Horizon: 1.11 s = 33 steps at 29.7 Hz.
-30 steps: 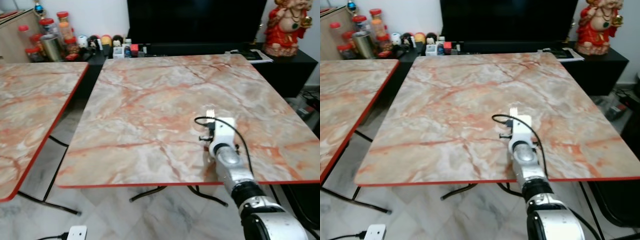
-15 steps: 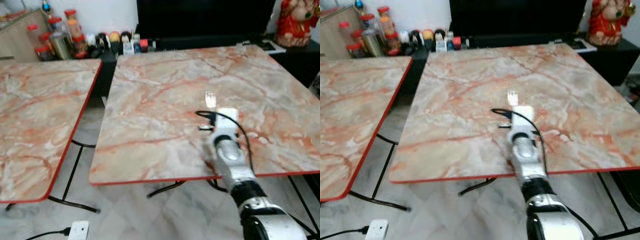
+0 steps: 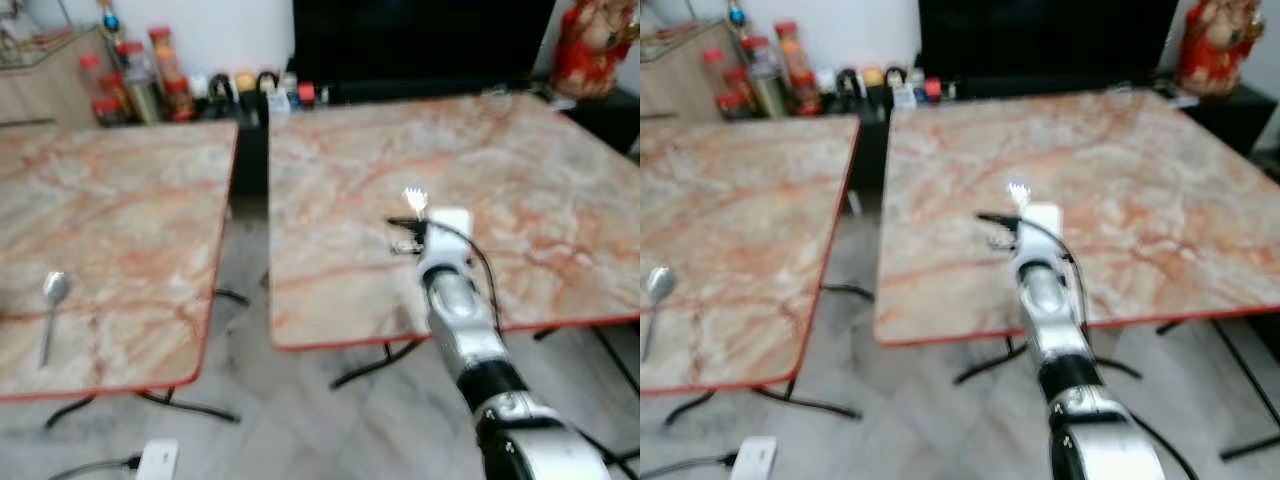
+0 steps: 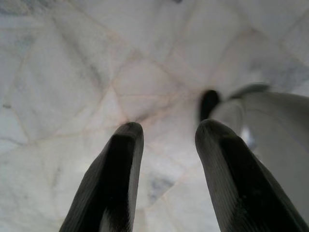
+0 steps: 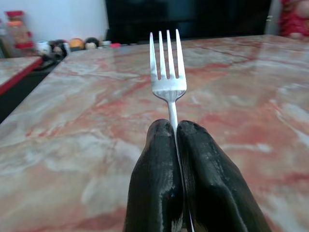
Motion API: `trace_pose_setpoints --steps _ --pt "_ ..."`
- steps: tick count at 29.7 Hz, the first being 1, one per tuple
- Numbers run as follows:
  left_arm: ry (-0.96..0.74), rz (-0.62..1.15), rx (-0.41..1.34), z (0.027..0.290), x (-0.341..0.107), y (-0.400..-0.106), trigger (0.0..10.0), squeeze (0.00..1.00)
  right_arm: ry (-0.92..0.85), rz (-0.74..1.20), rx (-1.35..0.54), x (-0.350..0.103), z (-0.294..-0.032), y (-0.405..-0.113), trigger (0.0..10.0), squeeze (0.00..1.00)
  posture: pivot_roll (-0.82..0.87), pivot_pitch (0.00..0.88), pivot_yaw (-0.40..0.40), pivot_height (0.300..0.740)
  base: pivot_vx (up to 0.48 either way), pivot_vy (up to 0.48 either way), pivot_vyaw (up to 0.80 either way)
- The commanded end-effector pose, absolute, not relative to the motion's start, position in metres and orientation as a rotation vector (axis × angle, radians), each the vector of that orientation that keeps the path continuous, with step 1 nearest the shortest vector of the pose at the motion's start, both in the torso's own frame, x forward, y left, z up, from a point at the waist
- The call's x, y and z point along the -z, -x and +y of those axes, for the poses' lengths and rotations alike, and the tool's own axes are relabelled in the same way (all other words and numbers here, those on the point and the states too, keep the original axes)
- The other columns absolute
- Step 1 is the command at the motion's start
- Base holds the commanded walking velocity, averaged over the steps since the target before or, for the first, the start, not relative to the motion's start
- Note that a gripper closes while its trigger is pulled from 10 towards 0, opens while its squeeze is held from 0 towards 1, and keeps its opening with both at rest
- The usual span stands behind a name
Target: Setting the table
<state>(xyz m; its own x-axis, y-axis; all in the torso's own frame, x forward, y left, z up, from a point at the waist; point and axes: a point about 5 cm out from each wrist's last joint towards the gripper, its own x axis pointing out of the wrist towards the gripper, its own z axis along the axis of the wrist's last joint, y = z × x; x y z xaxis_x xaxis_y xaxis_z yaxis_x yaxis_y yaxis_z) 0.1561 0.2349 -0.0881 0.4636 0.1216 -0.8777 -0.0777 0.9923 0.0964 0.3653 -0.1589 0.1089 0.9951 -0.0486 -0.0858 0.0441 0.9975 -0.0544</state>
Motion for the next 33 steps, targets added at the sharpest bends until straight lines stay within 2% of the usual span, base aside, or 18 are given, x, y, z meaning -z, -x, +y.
trace_pose_setpoints --steps 1,21,33 --pt "-0.054 1.078 -0.135 0.240 0.086 -0.159 10.0 0.00 0.052 0.063 0.012 -0.116 -0.147 -0.369 10.0 0.00 0.07 0.000 0.015 0.740 0.000 0.480 0.00" --pt "-0.047 1.090 -0.148 0.240 0.089 -0.150 10.0 0.00 0.060 0.081 -0.007 -0.113 -0.142 -0.367 10.0 0.00 0.08 0.000 0.013 0.740 0.000 0.480 0.00" --pt "-0.036 1.102 -0.137 0.219 0.096 -0.145 10.0 0.00 0.056 0.085 -0.009 -0.113 -0.142 -0.368 10.0 0.00 0.09 0.000 0.012 0.740 0.000 0.473 0.00"
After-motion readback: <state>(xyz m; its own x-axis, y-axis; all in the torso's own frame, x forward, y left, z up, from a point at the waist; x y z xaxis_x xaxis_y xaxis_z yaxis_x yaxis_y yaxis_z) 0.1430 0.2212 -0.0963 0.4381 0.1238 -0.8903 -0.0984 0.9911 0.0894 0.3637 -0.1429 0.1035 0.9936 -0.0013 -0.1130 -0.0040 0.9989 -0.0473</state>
